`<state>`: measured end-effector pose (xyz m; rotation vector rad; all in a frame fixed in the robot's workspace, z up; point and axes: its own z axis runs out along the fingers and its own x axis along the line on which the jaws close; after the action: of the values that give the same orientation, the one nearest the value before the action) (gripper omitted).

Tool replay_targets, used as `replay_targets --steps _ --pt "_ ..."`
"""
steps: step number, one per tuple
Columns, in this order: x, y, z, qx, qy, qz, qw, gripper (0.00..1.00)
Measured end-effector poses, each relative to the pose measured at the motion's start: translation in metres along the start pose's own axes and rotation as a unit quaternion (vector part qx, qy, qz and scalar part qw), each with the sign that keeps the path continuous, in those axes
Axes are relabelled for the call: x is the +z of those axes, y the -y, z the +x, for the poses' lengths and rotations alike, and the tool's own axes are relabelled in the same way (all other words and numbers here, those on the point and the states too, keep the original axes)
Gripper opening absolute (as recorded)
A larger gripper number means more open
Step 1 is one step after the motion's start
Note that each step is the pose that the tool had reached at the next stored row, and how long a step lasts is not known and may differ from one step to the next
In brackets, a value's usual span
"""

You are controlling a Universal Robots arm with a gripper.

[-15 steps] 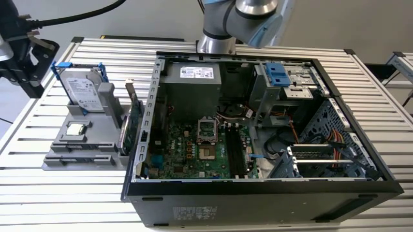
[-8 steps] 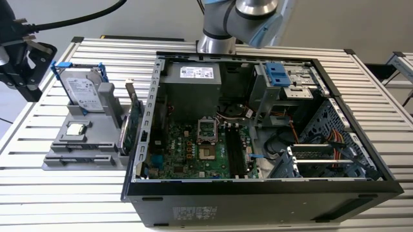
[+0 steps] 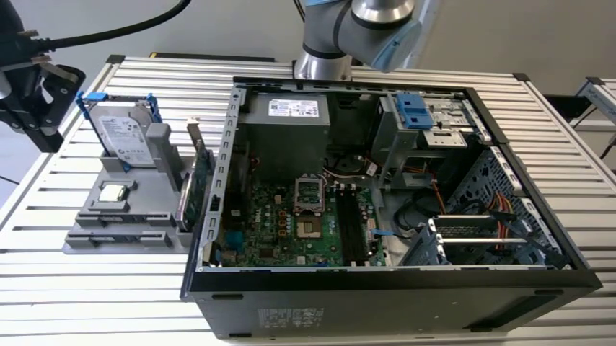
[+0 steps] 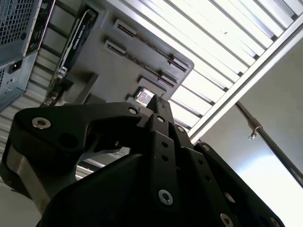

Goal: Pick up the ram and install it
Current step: 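Reach for the ram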

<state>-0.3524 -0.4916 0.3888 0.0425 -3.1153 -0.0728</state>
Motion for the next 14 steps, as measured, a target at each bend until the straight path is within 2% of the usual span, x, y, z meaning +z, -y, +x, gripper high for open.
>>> replay_targets --steps 14 --pt "0.0001 0.0000 0.0000 0.001 0.0001 -0.0001 1.0000 0.00"
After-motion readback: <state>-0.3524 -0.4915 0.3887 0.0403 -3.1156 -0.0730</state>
